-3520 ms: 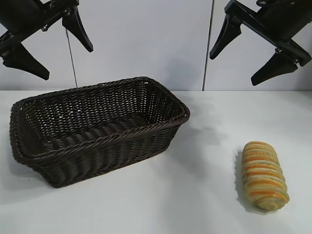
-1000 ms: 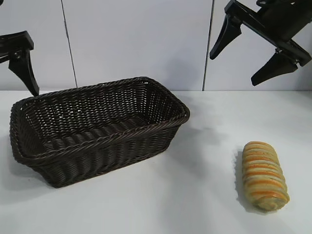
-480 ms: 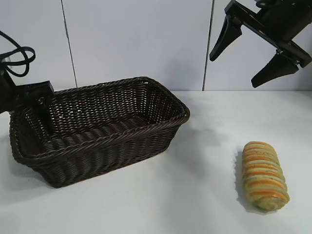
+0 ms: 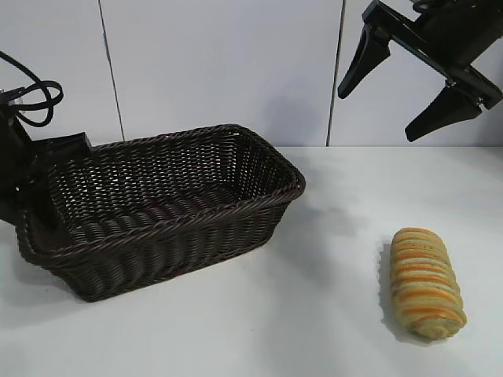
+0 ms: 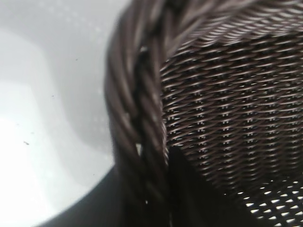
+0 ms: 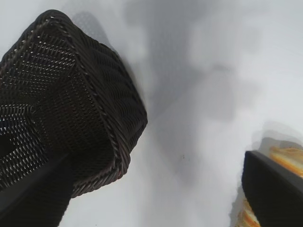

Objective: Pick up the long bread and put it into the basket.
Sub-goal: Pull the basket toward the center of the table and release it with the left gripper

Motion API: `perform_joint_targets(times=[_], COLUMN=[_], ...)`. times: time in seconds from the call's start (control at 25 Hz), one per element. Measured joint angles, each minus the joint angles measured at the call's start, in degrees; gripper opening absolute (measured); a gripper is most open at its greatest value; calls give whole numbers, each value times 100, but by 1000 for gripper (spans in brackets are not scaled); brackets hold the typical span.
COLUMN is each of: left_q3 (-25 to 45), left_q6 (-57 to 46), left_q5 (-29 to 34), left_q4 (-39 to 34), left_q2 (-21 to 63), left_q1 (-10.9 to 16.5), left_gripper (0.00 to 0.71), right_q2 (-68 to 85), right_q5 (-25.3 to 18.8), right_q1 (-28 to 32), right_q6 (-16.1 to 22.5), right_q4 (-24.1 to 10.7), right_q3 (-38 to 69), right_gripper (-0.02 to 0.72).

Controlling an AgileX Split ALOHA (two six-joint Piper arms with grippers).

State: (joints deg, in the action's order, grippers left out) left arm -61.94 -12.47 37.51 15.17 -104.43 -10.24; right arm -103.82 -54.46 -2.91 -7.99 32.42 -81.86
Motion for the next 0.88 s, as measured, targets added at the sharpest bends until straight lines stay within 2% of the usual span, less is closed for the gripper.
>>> perform_joint_targets(times=[0.16, 0.36, 0.56, 0.88], left_q3=[-739, -1862, -2476, -2550], left_q6=[943, 1585, 1648, 1848], left_q5=[929, 2023, 2306, 2206], left_q4=[230, 225, 434, 655], left_q2=[0, -28, -201, -1043], left_q1=[205, 252, 252, 204], left_gripper=[99, 99, 99, 99], right_q2=[0, 0, 0, 0], right_q5=[0, 0, 0, 0], right_q1=[0, 0, 0, 0], right_q6=[0, 0, 0, 0], right_q4=[0, 0, 0, 0], right_q3=[0, 0, 0, 0], right_gripper=[695, 695, 695, 695])
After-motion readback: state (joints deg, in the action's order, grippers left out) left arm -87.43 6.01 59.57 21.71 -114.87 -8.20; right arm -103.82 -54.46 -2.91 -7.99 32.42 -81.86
